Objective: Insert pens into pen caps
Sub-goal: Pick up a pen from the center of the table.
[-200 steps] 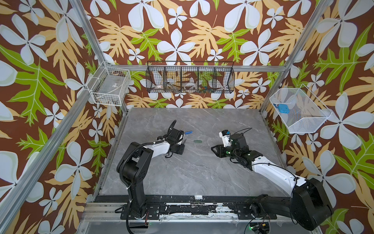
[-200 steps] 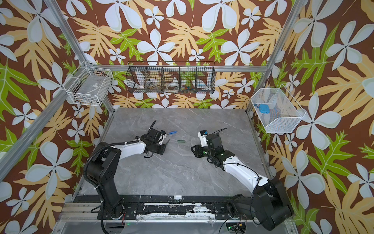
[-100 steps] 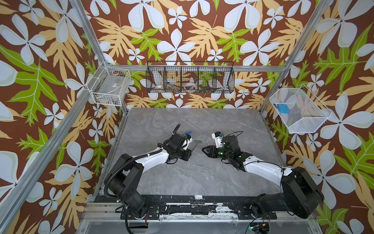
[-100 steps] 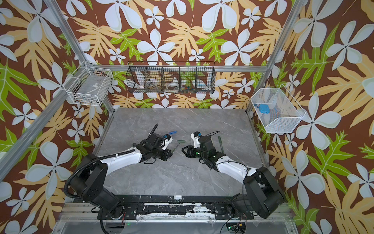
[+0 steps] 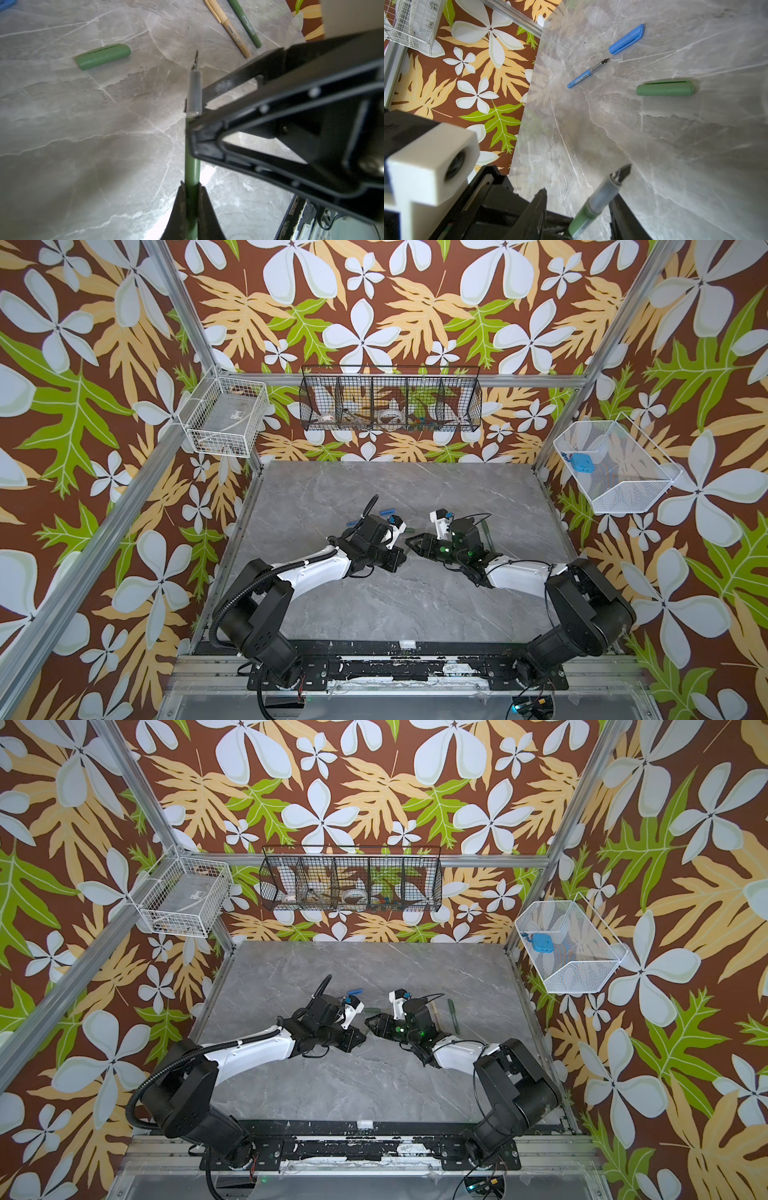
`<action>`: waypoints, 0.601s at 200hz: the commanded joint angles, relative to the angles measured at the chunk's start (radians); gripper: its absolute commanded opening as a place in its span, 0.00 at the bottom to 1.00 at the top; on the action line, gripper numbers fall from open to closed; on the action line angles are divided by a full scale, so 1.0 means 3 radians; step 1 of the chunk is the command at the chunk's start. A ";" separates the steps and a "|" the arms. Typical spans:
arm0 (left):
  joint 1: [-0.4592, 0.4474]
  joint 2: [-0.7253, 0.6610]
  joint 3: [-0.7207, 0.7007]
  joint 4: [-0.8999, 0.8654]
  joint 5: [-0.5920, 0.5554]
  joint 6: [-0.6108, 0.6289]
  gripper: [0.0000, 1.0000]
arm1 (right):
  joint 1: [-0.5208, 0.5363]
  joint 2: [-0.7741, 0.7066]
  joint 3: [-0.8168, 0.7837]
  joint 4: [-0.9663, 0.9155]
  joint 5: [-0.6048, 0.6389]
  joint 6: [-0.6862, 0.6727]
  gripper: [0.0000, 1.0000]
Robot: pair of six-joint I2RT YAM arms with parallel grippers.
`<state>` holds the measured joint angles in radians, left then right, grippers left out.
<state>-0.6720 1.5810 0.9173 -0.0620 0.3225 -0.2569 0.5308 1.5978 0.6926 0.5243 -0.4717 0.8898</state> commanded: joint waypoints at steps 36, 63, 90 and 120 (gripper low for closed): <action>-0.0053 -0.0105 0.0016 0.0037 0.0022 -0.0022 0.00 | 0.0002 0.0113 0.0146 0.0068 -0.0051 -0.0012 0.44; -0.0056 -0.0136 0.0016 0.0028 0.0013 -0.0012 0.00 | 0.0003 0.0116 0.0147 0.0082 -0.0053 0.0008 0.33; -0.0056 -0.0146 0.0028 0.0028 0.0001 -0.0002 0.02 | 0.0003 0.0074 0.0141 0.0061 -0.0018 -0.0005 0.13; -0.0056 -0.0243 -0.0026 0.0054 0.0004 0.0054 0.24 | -0.0010 -0.0018 0.0209 -0.0081 -0.0050 -0.0129 0.00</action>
<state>-0.6899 1.5360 0.9173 -0.0669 0.3191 -0.2588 0.5323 1.6123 0.7376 0.5350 -0.4946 0.8936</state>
